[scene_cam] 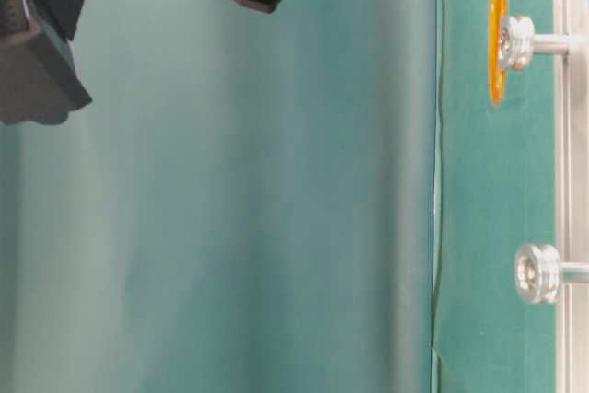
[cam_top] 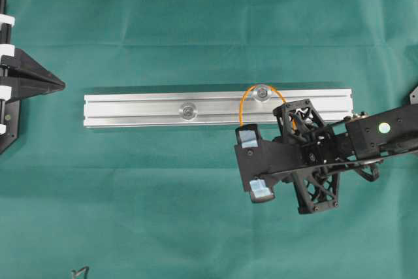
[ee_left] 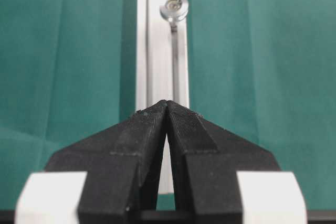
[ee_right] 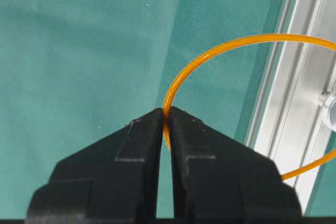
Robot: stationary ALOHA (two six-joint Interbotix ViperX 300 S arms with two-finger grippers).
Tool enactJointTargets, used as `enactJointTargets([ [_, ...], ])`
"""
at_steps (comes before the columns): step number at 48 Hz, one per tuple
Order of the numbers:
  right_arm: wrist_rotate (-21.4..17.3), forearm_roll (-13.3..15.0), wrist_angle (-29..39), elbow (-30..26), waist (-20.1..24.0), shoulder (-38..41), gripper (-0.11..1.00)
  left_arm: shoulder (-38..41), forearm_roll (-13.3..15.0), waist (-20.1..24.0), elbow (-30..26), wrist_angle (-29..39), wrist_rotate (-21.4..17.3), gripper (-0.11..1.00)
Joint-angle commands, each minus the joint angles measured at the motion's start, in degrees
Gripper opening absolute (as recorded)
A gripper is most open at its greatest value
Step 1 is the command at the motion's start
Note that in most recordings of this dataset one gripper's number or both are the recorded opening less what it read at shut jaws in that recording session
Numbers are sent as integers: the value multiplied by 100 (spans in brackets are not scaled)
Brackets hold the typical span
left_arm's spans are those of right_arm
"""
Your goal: Hook the rubber onto the shaft.
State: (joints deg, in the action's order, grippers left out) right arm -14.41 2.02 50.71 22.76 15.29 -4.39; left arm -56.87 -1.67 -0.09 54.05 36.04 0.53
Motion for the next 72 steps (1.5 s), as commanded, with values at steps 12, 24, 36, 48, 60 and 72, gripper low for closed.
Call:
enactJointTargets([
  [12,-694,-9,-229,-123,35,9,7,44,-18,9,-176,-26,0,2],
  [24,-1679,-18,-272,-211,26,114,7,44,-18,9,-176,-26,0,2],
  [36,-2813,-18,-272,-202,35,132,7,44,-18,9,-176,-26,0,2],
  [48,-3911,-18,-281,-220,35,132,7,44,-18,9,-176,-26,0,2],
  [60,-4702,-18,-378,-255,26,167,7,44,-26,9,-176,-26,0,2],
  [72,-4869,-18,-492,-325,35,211,7,44,-26,9,-176,-26,0,2],
])
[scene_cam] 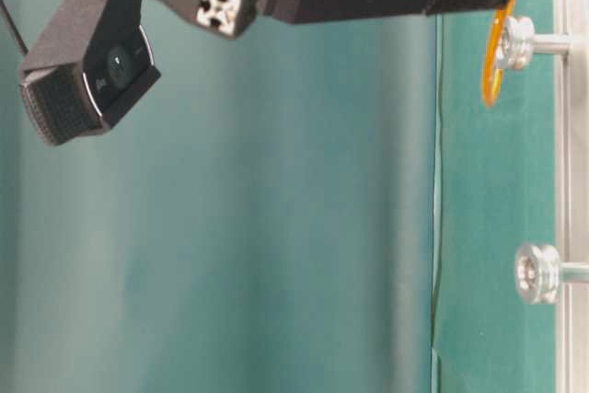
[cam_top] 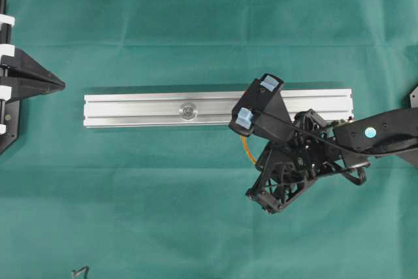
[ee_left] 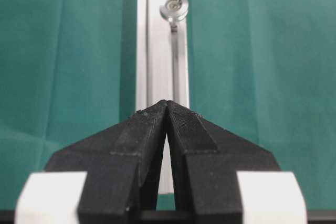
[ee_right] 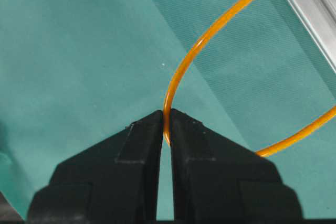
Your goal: Hook the rubber onto the shaft.
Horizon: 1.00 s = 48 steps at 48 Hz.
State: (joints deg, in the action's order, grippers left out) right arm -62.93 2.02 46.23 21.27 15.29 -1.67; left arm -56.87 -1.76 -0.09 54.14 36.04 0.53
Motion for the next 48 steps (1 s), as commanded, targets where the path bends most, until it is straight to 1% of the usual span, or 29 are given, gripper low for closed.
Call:
enactJointTargets([
  [1,-18,-18,-44,-176,26,-53,7,44,-9,9,-185,-26,0,2],
  [12,-53,-18,-53,-272,-26,9,7,44,-9,9,-185,-26,0,2],
  [33,-70,70,-237,-817,-431,483,7,44,-9,9,-185,-26,0,2],
  [48,-35,132,-316,-1116,-580,703,7,35,-9,9,-185,-26,0,2],
])
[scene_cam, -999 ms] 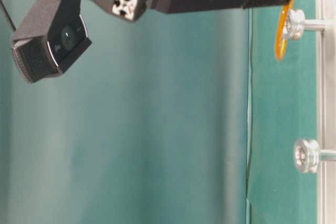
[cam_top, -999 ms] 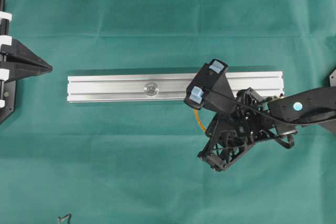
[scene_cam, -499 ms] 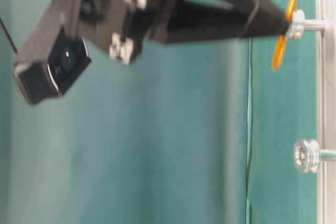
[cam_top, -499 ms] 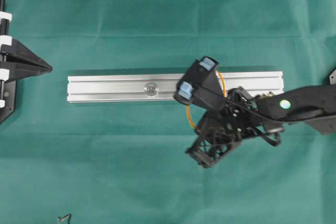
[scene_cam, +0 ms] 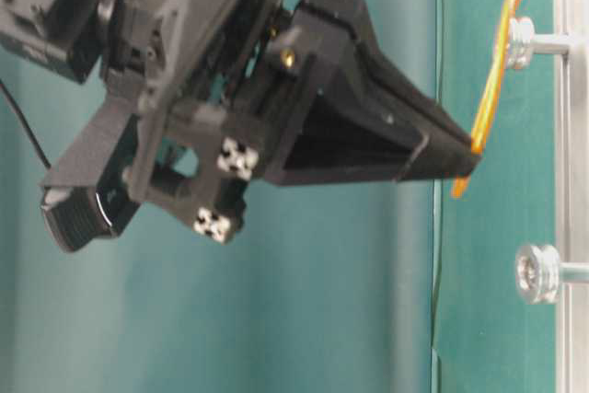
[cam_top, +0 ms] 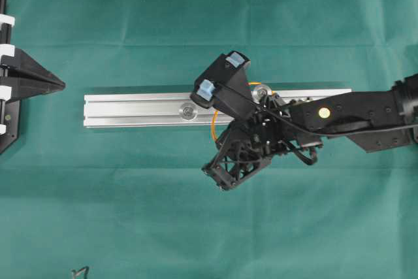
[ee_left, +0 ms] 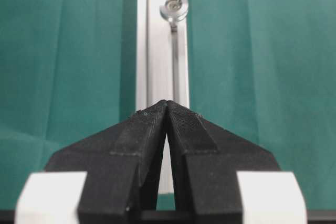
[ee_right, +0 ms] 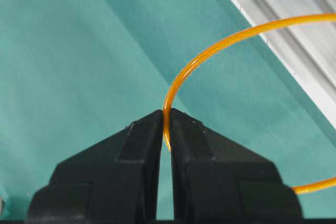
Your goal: Hook the rubber onto the shaft.
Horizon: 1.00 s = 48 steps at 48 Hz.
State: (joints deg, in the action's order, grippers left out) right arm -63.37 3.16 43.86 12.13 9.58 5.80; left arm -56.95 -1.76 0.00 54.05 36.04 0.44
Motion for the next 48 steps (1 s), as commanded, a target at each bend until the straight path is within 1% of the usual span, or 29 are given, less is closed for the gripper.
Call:
enactJointTargets([
  [1,9,18,-97,-220,-18,-26,7,44,-9,0,-176,-26,0,2],
  [20,26,26,-352,-422,-149,220,7,44,-9,0,-176,-18,0,2],
  [30,0,246,-483,-475,-255,281,7,44,-18,0,-176,-9,0,2],
  [48,0,466,-809,-475,-448,387,7,44,-18,0,-176,-9,0,2],
])
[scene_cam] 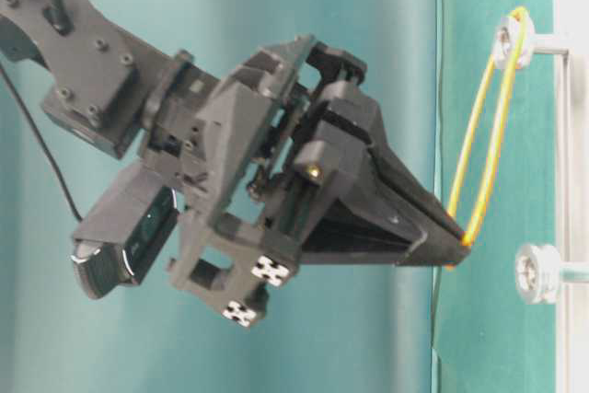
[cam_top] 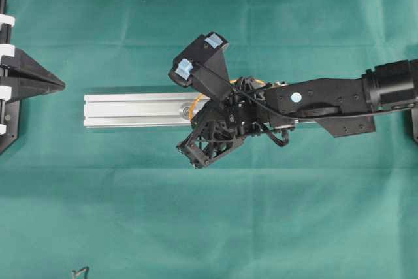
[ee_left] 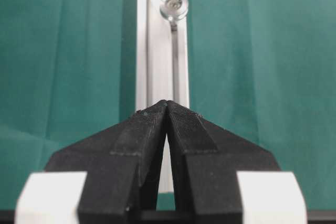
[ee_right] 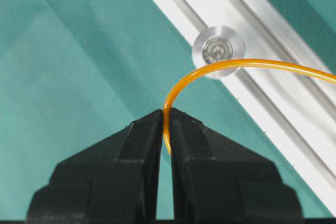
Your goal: Hook the rubber onto the shaft.
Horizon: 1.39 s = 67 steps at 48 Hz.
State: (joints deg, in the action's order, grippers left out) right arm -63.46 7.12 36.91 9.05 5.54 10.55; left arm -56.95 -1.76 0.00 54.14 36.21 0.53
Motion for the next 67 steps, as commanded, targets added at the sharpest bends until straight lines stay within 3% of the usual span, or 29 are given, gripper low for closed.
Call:
enactJointTargets([
  [1,9,70,-132,-167,-53,-88,7,44,-9,0,-185,-26,-9,2],
  [40,-62,70,-431,-167,-281,9,7,44,-18,0,-185,-26,-18,2],
  [67,0,-475,-325,-343,-343,185,7,53,-9,0,-185,-26,-18,2],
])
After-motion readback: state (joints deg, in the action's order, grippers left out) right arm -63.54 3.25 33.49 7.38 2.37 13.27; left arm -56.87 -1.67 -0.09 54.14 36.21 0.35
